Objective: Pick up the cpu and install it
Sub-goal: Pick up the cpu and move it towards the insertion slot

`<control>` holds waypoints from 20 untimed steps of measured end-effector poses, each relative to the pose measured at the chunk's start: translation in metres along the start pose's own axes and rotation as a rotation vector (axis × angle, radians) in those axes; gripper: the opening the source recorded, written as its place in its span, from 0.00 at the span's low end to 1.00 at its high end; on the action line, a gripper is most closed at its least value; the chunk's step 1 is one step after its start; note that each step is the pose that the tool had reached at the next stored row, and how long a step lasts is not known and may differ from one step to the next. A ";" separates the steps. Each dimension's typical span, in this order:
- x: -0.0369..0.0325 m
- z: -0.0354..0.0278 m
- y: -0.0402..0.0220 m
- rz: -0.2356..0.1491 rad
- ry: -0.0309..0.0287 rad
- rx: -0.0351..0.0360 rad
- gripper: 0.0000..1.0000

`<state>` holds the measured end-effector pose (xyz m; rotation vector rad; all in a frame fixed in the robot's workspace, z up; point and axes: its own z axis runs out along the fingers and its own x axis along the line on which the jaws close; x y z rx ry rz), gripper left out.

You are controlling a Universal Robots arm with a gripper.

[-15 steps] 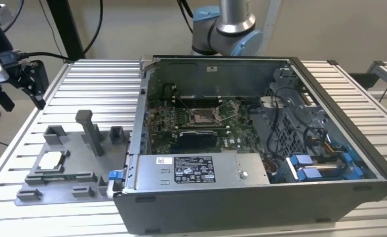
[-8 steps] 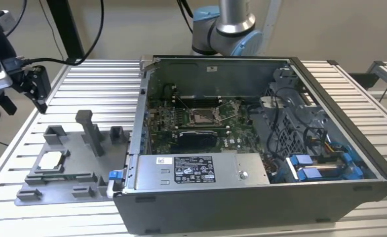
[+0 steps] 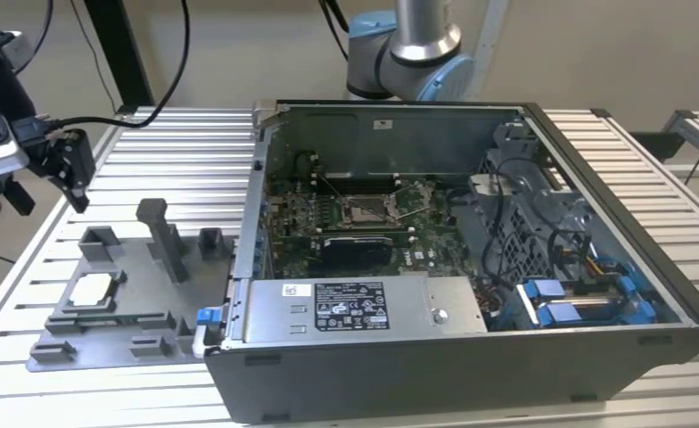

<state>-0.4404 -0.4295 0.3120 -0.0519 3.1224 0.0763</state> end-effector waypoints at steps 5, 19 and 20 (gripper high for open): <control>0.0001 0.0076 -0.0007 0.016 -0.0008 0.0006 1.00; 0.0005 0.0259 -0.0017 0.020 -0.0009 0.0008 1.00; 0.0005 0.0263 -0.0017 0.020 -0.0009 0.0008 1.00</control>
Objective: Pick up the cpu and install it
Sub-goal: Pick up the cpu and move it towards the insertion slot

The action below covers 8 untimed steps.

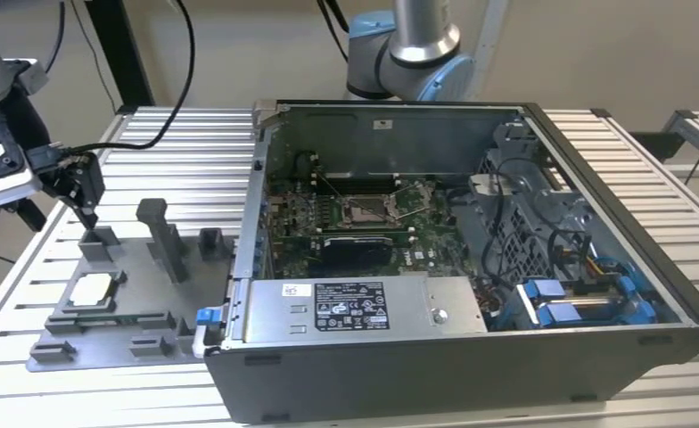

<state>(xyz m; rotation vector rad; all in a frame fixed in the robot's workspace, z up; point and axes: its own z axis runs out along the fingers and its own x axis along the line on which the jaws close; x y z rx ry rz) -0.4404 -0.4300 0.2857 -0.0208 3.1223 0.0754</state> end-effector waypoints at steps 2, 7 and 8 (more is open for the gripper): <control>0.0000 0.0000 0.0000 0.000 0.0001 0.0001 1.00; 0.0001 0.0001 0.0000 0.000 -0.0001 -0.0001 1.00; 0.0001 0.0002 0.0000 0.000 -0.0001 -0.0001 1.00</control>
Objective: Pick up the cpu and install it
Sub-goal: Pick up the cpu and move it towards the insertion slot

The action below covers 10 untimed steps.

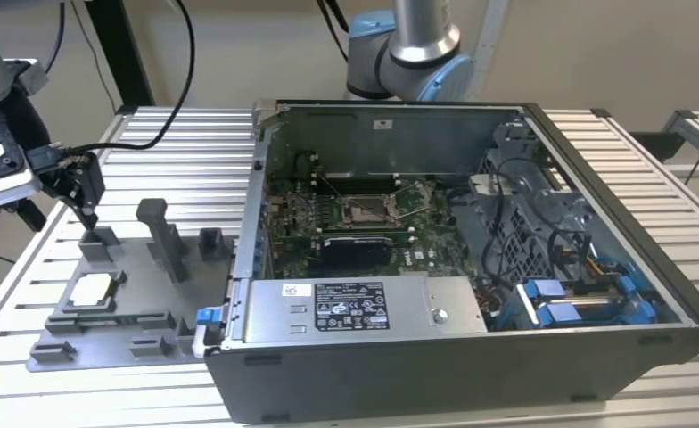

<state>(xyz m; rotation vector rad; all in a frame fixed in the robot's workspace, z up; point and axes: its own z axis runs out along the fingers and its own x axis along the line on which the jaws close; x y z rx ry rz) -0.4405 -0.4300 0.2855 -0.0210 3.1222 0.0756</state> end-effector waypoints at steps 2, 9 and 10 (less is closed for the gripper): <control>0.0001 0.0000 0.0000 0.000 0.0001 0.0001 1.00; 0.0003 0.0017 0.0000 0.000 -0.0001 0.0000 1.00; 0.0003 0.0023 -0.0001 0.000 0.0000 0.0000 1.00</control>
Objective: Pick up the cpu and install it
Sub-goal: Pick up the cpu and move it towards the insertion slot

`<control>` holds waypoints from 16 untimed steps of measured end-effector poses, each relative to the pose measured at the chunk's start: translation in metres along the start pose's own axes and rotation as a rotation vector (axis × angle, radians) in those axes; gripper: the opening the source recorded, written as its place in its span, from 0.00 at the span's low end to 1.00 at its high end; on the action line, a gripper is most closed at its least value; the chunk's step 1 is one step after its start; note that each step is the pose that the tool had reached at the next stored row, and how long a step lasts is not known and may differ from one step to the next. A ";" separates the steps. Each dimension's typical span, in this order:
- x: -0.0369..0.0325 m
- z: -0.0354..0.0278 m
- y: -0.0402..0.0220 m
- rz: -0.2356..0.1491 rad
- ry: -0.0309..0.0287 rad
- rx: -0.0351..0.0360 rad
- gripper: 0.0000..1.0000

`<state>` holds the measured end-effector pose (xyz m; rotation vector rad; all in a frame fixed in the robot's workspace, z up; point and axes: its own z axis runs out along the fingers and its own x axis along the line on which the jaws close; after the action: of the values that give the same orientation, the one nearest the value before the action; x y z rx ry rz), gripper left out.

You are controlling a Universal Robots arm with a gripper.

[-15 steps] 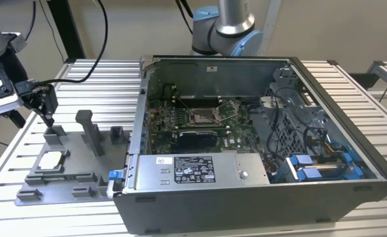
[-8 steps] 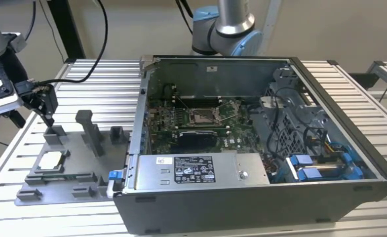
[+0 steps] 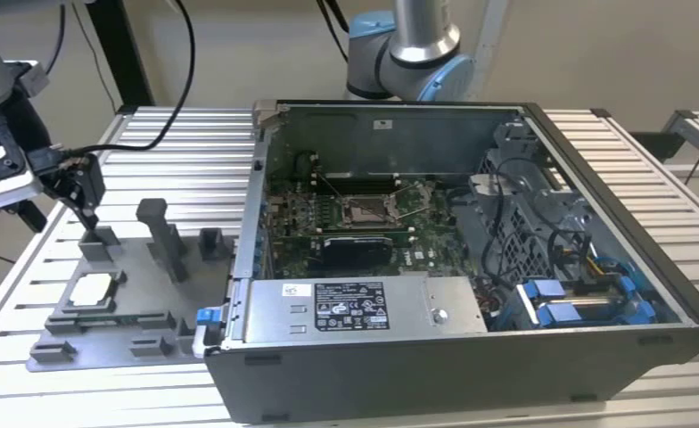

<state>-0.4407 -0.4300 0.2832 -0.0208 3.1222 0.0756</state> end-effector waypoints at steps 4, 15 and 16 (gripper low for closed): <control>0.0001 0.0041 -0.0005 0.000 0.0001 0.0000 1.00; 0.0001 0.0153 -0.0081 0.000 -0.0001 0.0000 1.00; 0.0000 0.0162 -0.0089 0.000 0.0000 0.0000 1.00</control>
<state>-0.4403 -0.4381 0.2665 -0.0209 3.1222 0.0756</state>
